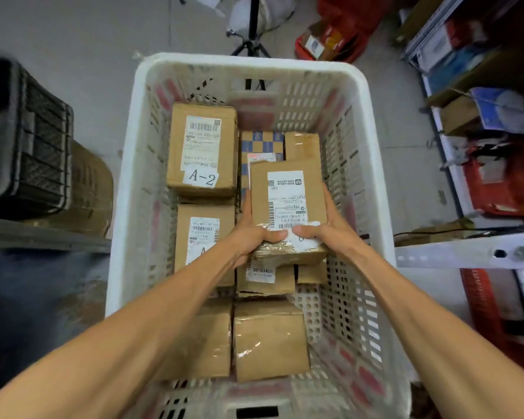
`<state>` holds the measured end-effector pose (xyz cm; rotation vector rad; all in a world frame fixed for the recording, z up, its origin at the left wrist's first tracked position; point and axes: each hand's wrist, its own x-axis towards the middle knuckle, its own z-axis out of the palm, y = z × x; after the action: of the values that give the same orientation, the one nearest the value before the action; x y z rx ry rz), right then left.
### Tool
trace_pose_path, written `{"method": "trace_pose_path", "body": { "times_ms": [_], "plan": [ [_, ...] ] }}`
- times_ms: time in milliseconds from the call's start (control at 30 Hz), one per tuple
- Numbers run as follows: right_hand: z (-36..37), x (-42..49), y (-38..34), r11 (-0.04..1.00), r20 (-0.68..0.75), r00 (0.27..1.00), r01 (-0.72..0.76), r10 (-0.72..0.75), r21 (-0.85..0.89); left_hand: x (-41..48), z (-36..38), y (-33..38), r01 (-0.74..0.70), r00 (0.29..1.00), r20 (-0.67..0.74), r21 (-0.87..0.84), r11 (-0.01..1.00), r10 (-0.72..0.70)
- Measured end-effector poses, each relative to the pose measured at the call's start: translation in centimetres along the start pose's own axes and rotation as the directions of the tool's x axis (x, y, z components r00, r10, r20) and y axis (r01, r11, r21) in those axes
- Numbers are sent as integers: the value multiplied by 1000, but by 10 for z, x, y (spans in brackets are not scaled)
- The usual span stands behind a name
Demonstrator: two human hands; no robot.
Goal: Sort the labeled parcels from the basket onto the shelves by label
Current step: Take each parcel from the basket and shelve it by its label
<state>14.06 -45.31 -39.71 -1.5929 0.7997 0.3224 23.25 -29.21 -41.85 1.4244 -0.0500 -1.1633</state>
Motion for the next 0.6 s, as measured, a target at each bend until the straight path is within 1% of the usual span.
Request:
{"method": "trace_pose_path", "body": {
  "times_ms": [100,167,300,367,467,533,600],
  "plan": [
    [-5,-28,-18,999,-14,999,37,-37,7,-27,10,24,-39,999,13,4,999,38],
    [-7,-47,-40,997,6,998,69,-69,16,-49,13,47,-71,997,20,24,997,70],
    [-5,-97,-99,971,4,971,237,-237,-3,-106,19,99,-186,982,-9,63,980,187],
    [-1,-128,-128,945,-30,945,326,-326,-10,-134,22,126,-257,966,-1,110,960,259],
    [5,-177,-168,889,-75,887,457,-456,2,-179,24,166,-331,943,22,157,930,332],
    [7,-208,-190,855,-106,850,518,-516,-7,-209,27,190,-402,916,55,177,899,398],
    [11,-244,-210,816,-138,806,578,-575,-24,-241,30,212,-487,874,99,197,851,476]
  ]
}}
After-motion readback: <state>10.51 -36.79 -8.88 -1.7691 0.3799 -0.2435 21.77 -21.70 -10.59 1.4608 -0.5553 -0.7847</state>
